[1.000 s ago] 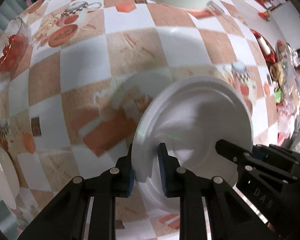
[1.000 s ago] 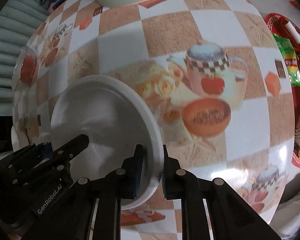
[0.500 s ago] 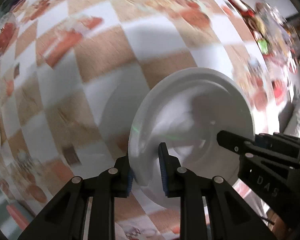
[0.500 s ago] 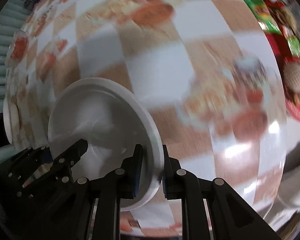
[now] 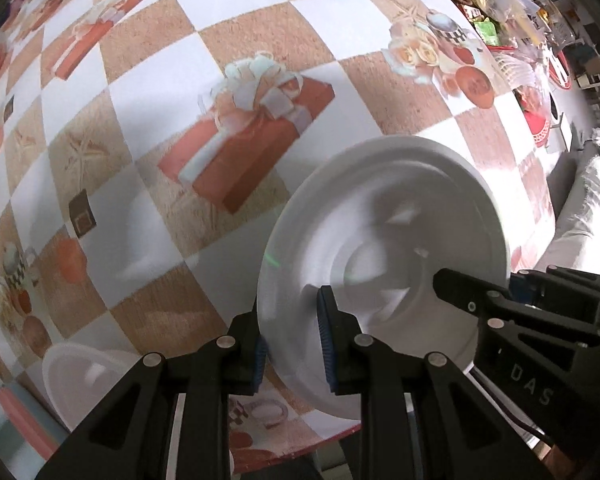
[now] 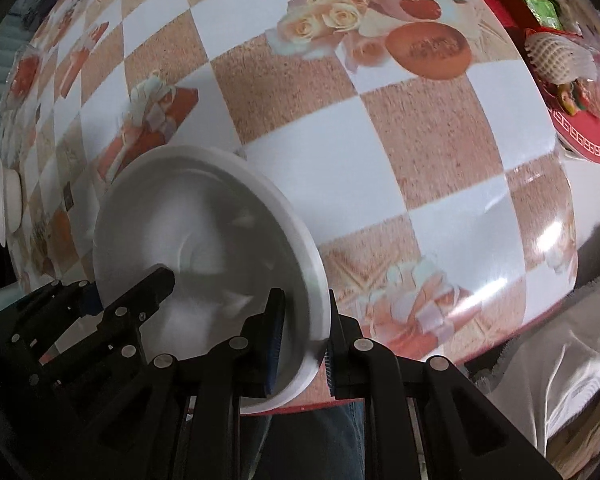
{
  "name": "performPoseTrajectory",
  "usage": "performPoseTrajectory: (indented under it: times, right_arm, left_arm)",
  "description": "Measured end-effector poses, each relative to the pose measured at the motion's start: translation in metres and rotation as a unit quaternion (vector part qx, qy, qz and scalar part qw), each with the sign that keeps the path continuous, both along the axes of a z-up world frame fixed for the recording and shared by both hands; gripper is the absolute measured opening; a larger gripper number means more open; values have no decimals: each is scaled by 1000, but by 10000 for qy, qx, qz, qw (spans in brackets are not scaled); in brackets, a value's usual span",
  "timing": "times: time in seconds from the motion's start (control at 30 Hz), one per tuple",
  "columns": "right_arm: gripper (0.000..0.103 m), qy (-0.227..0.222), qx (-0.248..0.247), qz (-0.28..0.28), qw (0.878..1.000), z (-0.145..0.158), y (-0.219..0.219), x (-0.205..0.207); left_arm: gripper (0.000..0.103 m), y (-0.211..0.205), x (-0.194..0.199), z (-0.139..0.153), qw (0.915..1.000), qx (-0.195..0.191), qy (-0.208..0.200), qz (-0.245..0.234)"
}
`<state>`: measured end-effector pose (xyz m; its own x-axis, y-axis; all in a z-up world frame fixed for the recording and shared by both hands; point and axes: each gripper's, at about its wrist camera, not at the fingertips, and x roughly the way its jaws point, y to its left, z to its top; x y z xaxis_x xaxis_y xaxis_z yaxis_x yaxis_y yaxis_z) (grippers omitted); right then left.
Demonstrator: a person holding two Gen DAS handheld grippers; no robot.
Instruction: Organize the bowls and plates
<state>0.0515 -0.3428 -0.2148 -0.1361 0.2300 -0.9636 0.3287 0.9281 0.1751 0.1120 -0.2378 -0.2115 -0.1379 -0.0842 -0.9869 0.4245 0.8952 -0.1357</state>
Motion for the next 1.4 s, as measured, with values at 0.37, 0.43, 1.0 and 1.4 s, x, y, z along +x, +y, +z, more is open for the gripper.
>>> performPoseTrajectory:
  times: [0.37,0.43,1.0,1.4]
  right_arm:
    - [19,-291,-99,87,9995,48,21,22]
    - [19,-403,-103,137,9990,59,28,21]
    - [19,-1021,64,995,9898,128,128,35]
    - [19,-958,213,1454,9845,129,192,19]
  left_arm:
    - [24,21,-4,51,9986,-196,-490,-3]
    - [24,21,-3,61,9978,-221,-621,36]
    - [25,149,-17,138,9885,-116,-1337,701]
    - [26,206,-37,141,9862,50,-1320,995]
